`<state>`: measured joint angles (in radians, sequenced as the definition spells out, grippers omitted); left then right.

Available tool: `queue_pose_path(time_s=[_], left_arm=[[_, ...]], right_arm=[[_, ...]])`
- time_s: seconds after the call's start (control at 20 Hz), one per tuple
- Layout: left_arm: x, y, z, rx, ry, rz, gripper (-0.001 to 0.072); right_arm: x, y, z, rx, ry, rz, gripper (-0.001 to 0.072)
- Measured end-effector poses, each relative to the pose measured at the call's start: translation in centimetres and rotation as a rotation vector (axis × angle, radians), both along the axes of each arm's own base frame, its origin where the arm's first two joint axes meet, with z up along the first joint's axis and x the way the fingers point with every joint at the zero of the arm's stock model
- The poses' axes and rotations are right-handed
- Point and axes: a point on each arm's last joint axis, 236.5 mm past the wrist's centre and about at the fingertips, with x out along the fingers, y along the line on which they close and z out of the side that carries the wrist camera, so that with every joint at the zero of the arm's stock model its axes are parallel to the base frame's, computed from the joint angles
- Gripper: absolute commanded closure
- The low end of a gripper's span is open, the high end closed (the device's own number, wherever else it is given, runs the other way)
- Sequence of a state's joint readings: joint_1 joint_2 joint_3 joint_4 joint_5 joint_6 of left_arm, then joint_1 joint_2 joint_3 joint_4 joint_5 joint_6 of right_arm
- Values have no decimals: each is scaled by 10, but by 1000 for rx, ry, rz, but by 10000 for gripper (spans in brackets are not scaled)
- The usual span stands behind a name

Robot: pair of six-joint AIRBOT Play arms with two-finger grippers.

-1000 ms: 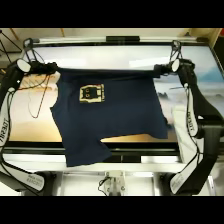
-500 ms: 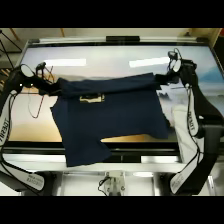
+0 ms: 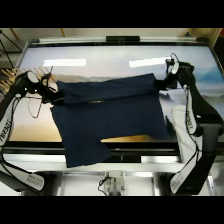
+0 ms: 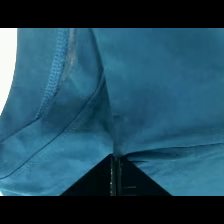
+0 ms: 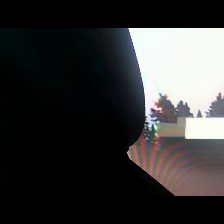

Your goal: Fold the shirts.

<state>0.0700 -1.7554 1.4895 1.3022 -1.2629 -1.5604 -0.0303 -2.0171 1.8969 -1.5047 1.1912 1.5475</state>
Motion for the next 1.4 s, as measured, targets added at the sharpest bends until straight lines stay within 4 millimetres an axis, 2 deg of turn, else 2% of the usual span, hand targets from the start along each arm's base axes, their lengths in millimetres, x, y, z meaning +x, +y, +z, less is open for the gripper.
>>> queue_pose_path(time_s=[0.2,0.25,0.3,0.35,0.4,0.55,0.7,0.8,0.9,1.1,1.2,1.3,1.4], left_arm=[[0,3,0,0,3,10,677],[0,4,0,-1,4,13,650],[0,5,-1,-1,5,15,435],[-1,7,-1,4,7,16,106],[-2,9,-1,9,13,24,48],[-5,14,11,-2,30,30,70],[-26,28,29,-15,85,16,189],[-54,31,38,-36,135,5,188],[-90,24,38,-75,167,1,187],[-171,-11,19,-185,203,29,187],[-209,-22,8,-209,227,43,187],[-236,-32,2,-230,239,51,188],[-253,-39,-3,-248,244,63,188]], right_arm=[[-6,1,-2,1,26,15,629],[-8,1,-2,2,33,17,527],[-8,2,-2,3,35,17,285],[-9,1,-2,2,39,20,205],[-11,1,-2,0,46,27,205],[-25,4,9,7,88,57,205],[-56,-11,23,-2,188,57,206],[-78,-16,34,25,247,40,206],[-100,-13,46,52,281,39,206],[-144,-18,55,44,327,39,206],[-160,-19,55,32,334,42,206],[-174,-23,57,14,337,43,206],[-182,-23,61,7,322,47,206]])
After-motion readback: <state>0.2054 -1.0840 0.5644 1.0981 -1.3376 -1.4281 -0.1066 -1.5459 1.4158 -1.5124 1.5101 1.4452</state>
